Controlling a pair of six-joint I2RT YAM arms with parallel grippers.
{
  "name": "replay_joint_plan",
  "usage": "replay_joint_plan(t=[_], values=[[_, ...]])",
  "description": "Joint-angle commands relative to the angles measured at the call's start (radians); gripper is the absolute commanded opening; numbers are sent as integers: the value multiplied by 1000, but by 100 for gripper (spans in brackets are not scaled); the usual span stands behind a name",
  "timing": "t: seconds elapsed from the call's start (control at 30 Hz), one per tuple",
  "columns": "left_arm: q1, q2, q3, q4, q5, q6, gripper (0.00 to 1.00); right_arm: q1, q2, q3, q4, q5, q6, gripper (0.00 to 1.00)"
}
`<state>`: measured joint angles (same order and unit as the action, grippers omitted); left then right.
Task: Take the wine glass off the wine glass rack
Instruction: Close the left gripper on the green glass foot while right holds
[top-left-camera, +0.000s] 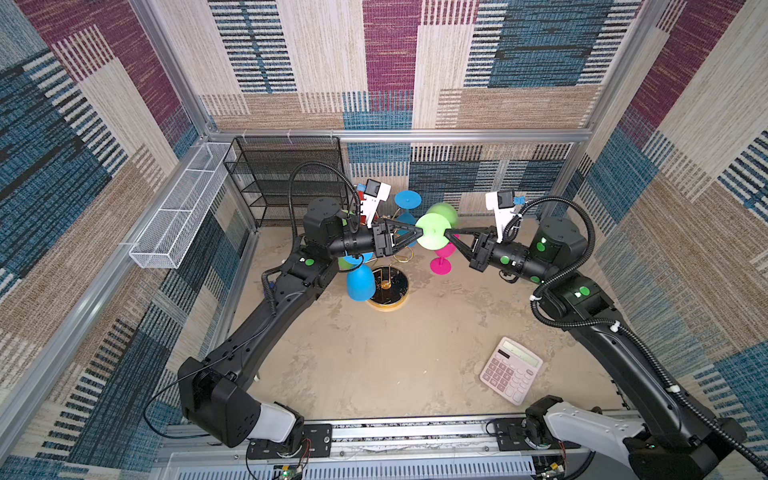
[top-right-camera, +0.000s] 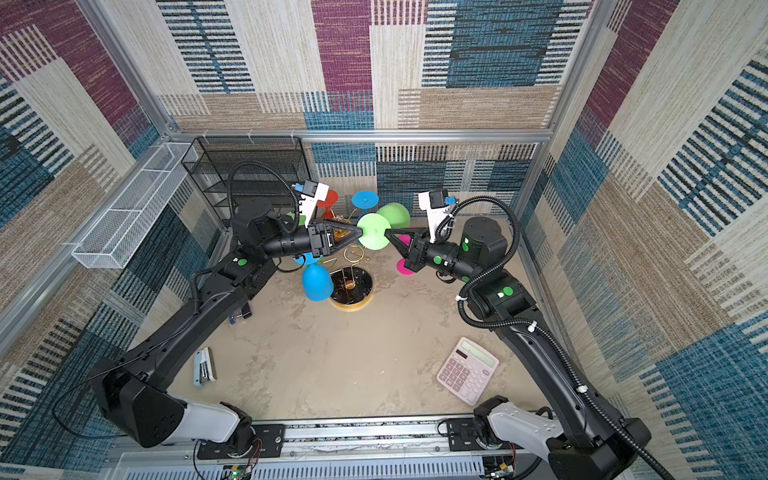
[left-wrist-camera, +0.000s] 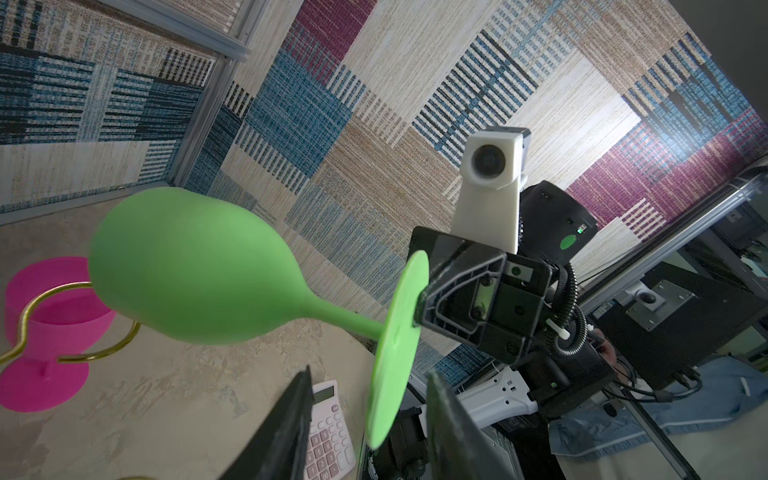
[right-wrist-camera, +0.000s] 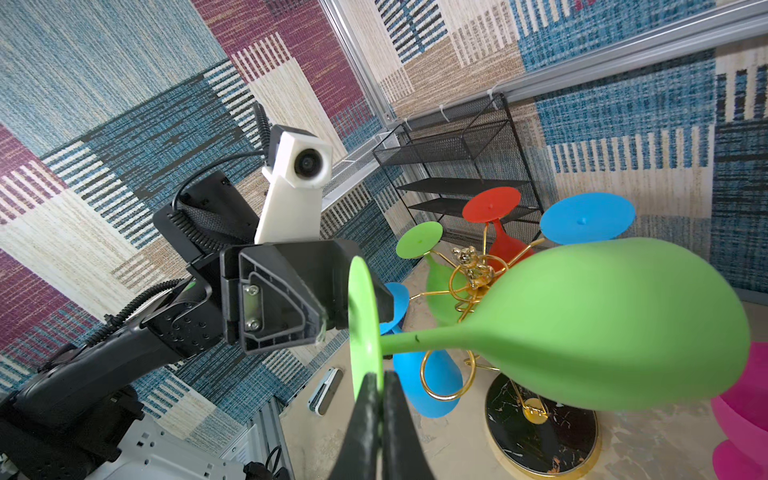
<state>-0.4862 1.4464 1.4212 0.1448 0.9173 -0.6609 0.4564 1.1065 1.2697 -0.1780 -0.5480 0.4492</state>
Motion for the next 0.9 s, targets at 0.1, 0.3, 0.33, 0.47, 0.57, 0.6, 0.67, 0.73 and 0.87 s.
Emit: replay_joint_plan(t=[0.1,0.3,0.33,0.47,0.57,0.6,0.67,0.73,0.87], values=[[-26,32,25,126,36,-59,36,1,-10,1,38,-5,9,0],[-40,41,35,137,53,-69,22,1,-12,0,38,11,11,0],[-41,40,35,137,57,-73,20,1,-11,0,38,13,11,0],[-43,35,30,149,66,-85,13,1,-4,2,42,10,10,0],[-42,32,25,171,70,-104,6,1,1,2,43,9,9,0],[-43,32,23,181,71,-114,3,1,2,2,43,10,10,0],[-43,32,21,200,74,-129,0,1,1,0,46,14,8,1],[-42,32,18,225,71,-154,0,1,0,-1,44,24,3,8],[-40,37,11,295,52,-239,0,1,-32,-21,43,79,-30,42]])
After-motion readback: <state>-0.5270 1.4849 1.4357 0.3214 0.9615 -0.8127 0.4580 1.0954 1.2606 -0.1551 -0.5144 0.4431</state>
